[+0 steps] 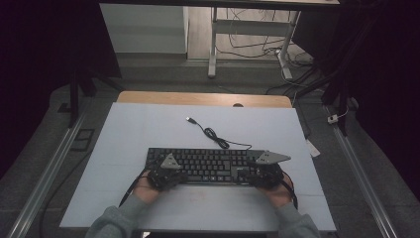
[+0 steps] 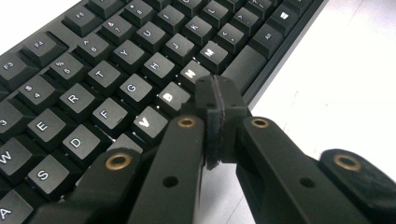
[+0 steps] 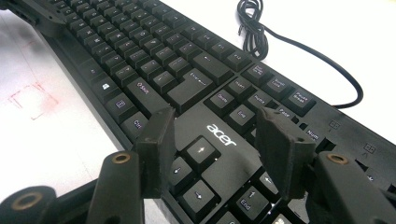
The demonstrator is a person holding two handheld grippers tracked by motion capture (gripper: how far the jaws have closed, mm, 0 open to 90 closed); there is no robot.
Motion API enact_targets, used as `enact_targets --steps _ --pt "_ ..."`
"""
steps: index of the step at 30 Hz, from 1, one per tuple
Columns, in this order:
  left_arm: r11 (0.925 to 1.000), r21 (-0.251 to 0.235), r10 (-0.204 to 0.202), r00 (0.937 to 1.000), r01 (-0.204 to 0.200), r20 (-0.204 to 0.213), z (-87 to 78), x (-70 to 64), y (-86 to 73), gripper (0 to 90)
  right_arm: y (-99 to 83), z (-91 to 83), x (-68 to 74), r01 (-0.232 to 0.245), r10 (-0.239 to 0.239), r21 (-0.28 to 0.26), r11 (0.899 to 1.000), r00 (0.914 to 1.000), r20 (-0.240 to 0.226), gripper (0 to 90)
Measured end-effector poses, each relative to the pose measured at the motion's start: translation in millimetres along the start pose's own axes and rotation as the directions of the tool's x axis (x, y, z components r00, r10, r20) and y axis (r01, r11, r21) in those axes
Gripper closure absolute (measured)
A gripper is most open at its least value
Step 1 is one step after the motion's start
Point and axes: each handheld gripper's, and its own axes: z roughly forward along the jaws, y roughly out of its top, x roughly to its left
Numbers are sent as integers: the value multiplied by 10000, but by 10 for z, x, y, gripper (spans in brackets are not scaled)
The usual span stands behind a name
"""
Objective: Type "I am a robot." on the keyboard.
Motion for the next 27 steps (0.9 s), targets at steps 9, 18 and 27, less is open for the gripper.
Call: enact_targets --steps 9,18,27 --pt "10000 -5 -2 9999 2 -135 9 -14 -12 886 1 -1 2 -3 3 -31 10000 10000 -11 477" --pt "9969 -762 -192 9998 185 -87 -160 22 17 877 1 -11 -10 -17 17 -71 10000 10000 15 477" --pt "9845 -1523 -895 9959 868 -109 -337 152 -8 632 5 -23 -12 -11 12 -115 9999 10000 60 477"
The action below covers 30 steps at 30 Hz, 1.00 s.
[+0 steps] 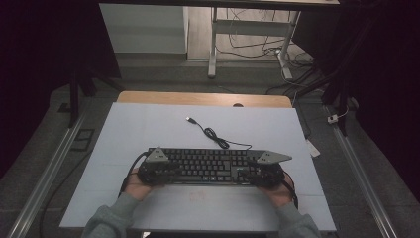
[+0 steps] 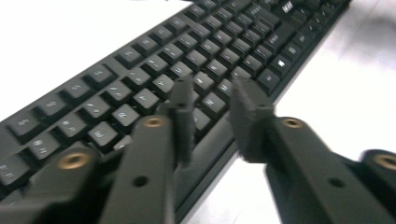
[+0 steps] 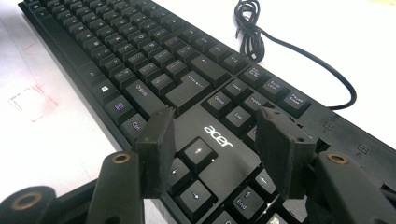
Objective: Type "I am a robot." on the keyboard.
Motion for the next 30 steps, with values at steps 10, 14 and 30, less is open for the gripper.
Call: enact_targets --steps 10,14,30 --pt "9954 -143 -951 9936 944 -605 -116 205 -36 433 7 -11 -3 -22 22 -51 10000 10000 6 476" --pt "9939 -124 -1100 9910 1094 -766 -138 251 -47 415 3 -4 -3 -41 40 -46 10000 10000 -19 475" --pt "9931 -105 -1173 9884 1169 -962 -155 303 -60 395 5 -2 -2 20 -21 35 10000 10000 23 475"
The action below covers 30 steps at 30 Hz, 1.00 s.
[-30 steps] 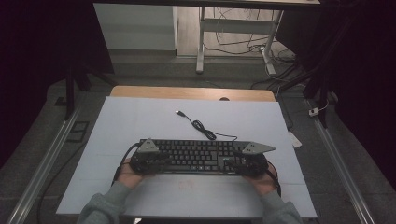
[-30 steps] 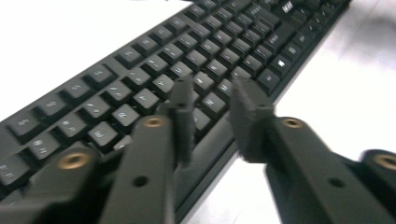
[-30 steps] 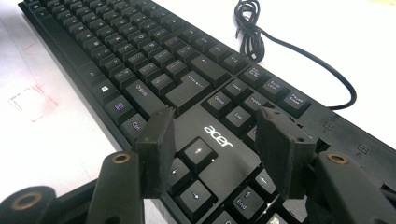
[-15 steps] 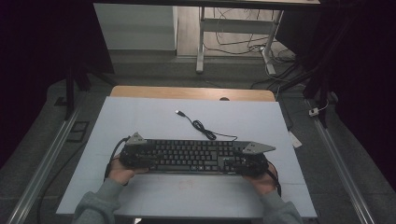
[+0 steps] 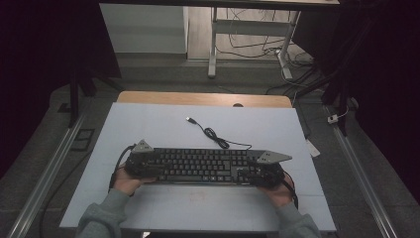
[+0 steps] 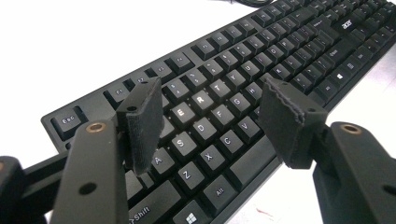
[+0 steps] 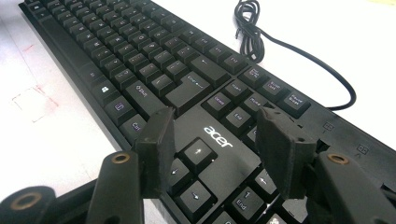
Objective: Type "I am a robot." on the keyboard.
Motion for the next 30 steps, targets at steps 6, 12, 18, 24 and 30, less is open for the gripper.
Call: enact_targets --steps 6,12,18,24,30 --pt "10000 14 -71 10000 71 -41 11 12 4 393 1 6 4 -7 7 -11 10000 10000 -77 475" --pt "10000 -9 -82 9999 82 -60 40 11 25 393 2 3 6 -19 19 -29 10000 10000 -50 475" --pt "9999 113 89 9999 -87 -92 113 -15 54 411 0 10 7 1 -1 22 10000 10000 -39 475" --pt "9997 172 188 9998 -187 -82 170 -34 78 446 1 12 9 12 -12 23 10000 10000 -37 475" --pt "9990 304 331 9993 -326 -152 245 -44 98 511 -1 15 9 11 -11 38 10000 10000 -34 475"
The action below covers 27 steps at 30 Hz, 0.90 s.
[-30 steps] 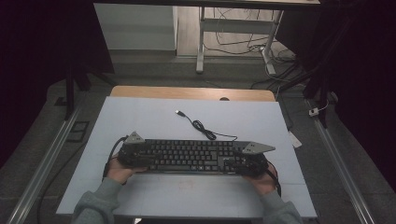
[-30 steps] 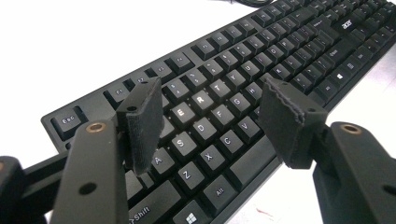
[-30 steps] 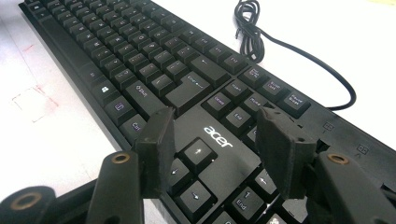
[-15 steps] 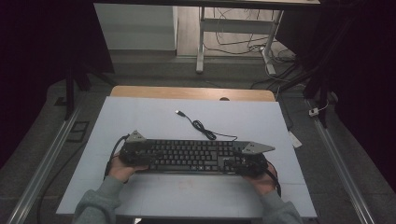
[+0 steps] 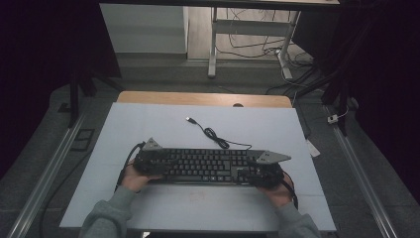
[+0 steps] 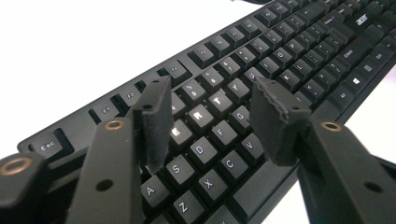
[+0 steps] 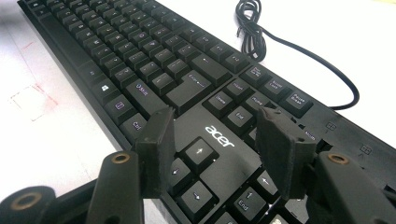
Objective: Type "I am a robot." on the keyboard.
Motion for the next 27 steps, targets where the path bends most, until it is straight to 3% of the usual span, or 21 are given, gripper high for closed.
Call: enact_targets --steps 13,27 --pt "9983 474 327 9995 -326 -25 159 -27 30 882 2 2 6 39 -39 24 10000 10000 26 475" --pt "9964 782 358 9988 -332 -323 245 -18 23 886 2 0 6 47 -47 7 10000 10000 41 474"
